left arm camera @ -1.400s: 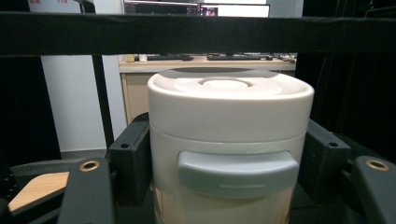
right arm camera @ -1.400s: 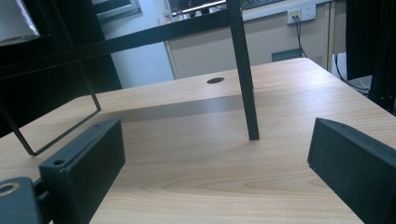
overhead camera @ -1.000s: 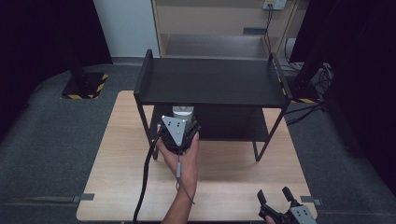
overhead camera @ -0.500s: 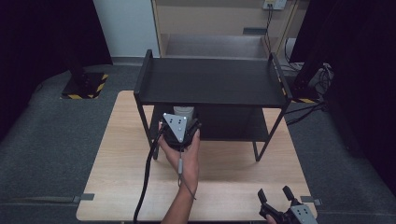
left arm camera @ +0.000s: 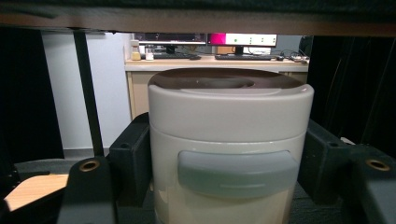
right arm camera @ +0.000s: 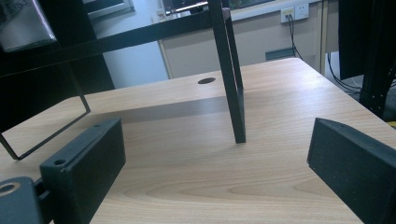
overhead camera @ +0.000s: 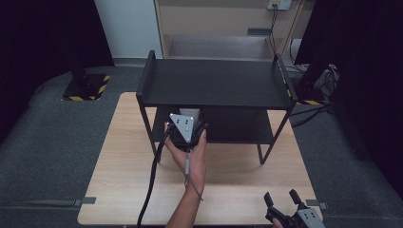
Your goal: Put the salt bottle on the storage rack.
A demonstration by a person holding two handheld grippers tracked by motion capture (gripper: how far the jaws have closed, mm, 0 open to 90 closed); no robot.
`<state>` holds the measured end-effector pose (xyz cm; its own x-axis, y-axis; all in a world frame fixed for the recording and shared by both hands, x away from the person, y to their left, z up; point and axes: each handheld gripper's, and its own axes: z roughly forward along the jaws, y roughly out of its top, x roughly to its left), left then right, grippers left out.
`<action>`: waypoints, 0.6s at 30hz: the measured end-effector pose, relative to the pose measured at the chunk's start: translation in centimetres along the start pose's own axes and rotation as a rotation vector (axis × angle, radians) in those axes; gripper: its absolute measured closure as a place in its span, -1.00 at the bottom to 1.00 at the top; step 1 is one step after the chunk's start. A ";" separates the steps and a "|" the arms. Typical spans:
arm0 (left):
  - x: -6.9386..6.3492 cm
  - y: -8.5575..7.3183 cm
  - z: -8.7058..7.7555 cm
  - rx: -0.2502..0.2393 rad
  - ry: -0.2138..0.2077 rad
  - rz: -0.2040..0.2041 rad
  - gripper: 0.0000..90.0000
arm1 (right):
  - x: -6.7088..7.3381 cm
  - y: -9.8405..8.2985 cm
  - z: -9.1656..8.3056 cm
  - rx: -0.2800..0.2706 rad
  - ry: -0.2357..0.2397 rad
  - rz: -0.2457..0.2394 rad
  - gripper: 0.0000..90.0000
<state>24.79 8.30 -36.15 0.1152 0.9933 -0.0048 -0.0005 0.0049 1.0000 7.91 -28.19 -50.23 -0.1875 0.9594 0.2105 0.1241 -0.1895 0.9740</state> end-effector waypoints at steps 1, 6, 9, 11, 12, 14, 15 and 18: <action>-0.1 0.0 0.0 0.002 0.003 0.003 -0.32 | 0.0 0.0 0.0 0.001 0.000 -0.001 -0.90; 0.1 -0.1 0.3 0.013 0.008 -0.006 -0.32 | -0.1 0.1 -0.1 -0.001 -0.002 0.000 -0.90; 0.2 -0.4 0.5 0.021 0.013 -0.006 -0.32 | -0.1 0.1 0.0 -0.001 -0.001 0.000 -0.90; 0.1 -0.7 0.6 0.011 0.015 -0.004 -0.32 | -0.1 0.0 0.0 0.000 -0.002 -0.002 -0.90; 0.0 -0.9 0.6 0.007 0.018 0.000 -0.32 | -0.1 0.0 0.0 0.000 -0.002 -0.002 -0.90; 0.0 -1.1 0.7 -0.003 0.019 0.002 -0.32 | -0.1 0.0 0.0 0.002 -0.002 0.001 -0.90; 0.0 -1.3 0.7 -0.009 0.021 0.003 -0.32 | 0.0 0.0 0.0 0.003 -0.002 0.001 -0.90; 0.0 -1.4 0.9 -0.016 0.020 0.003 -0.32 | 0.0 0.0 0.1 0.004 -0.001 -0.001 -0.90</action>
<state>25.67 8.22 -37.60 0.0956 0.9954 -0.0016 -0.0172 0.0033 0.9998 7.97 -28.19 -50.23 -0.1862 0.9598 0.2099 0.1280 -0.1881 0.9738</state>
